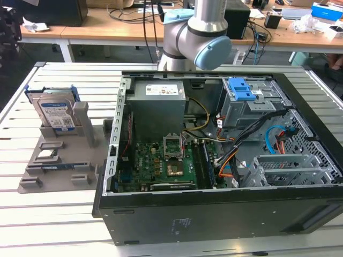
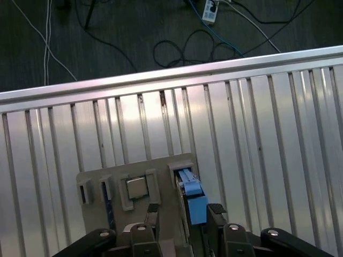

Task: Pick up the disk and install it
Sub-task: 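Pick up the disk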

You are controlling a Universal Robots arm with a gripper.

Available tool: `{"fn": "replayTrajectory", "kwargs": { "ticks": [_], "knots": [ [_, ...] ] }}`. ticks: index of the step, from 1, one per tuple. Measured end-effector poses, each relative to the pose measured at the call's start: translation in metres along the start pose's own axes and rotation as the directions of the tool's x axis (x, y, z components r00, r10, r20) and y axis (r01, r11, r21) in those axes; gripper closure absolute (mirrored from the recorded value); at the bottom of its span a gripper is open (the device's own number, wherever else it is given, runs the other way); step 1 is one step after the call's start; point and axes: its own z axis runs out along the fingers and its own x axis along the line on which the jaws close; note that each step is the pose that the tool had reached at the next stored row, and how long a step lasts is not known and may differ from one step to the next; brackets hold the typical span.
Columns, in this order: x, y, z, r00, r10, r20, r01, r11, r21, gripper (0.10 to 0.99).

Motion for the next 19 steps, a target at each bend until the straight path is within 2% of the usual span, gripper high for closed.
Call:
{"fn": "replayTrajectory", "kwargs": {
  "ticks": [7,14,19],
  "knots": [
    [-0.0134,-0.0052,0.0004,1.0000,-0.002,-0.0001,0.002,1.0000,0.000,0.608],
    [-0.0189,-0.0121,0.0065,1.0000,-0.004,-0.0014,0.004,1.0000,0.000,0.608],
    [-0.0243,-0.0184,0.0080,1.0000,-0.004,-0.0014,0.004,1.0000,0.000,0.608]
  ]
}}
